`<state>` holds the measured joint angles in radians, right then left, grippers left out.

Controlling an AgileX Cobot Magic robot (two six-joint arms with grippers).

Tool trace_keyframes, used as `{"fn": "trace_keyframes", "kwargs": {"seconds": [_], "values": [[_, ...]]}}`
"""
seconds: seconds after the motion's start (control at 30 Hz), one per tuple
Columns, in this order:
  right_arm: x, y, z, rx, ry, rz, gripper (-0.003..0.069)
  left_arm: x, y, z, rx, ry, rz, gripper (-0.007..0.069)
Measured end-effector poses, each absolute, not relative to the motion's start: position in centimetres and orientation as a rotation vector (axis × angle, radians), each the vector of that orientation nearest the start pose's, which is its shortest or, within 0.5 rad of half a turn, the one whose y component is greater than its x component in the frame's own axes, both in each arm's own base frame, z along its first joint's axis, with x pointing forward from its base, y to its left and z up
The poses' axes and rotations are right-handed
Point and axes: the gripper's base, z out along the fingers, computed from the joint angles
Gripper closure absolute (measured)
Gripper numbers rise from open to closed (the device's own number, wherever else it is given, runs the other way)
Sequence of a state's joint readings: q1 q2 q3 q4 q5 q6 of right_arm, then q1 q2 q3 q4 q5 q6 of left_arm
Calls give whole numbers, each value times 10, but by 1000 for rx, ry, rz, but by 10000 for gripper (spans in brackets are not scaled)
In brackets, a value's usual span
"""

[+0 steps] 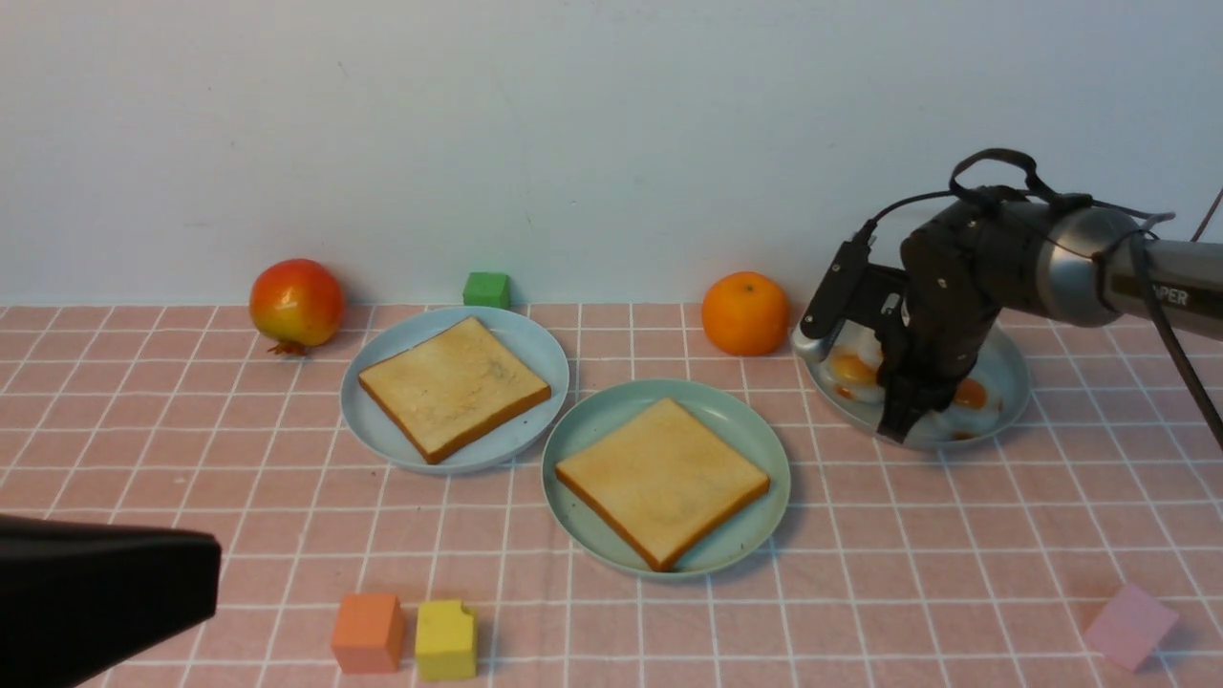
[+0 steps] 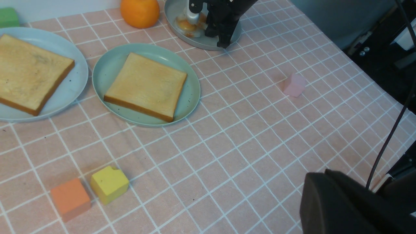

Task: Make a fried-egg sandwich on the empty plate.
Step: Use the right arm to grab a fried egg, then use the right arm to place the fried egg on the slice of bread in the middle

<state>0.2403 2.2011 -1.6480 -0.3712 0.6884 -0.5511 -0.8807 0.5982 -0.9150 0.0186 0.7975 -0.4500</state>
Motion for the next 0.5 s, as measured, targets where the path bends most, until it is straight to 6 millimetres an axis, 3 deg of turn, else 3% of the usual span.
{"fn": "trace_keyframes", "kwargs": {"seconds": [0.23, 0.33, 0.37, 0.5], "values": [[460, 90, 162, -1345, 2389, -499, 466, 60, -72, 398, 444, 2018, -843, 612], [457, 89, 180, -1320, 2378, -507, 544, 60, -72, 398, 443, 2019, -845, 612], [452, 88, 195, -1290, 2379, -497, 580, 61, -73, 397, 445, 2023, -839, 612], [441, 89, 224, -1242, 2392, -476, 577, 63, -73, 394, 454, 2057, -794, 612]]}}
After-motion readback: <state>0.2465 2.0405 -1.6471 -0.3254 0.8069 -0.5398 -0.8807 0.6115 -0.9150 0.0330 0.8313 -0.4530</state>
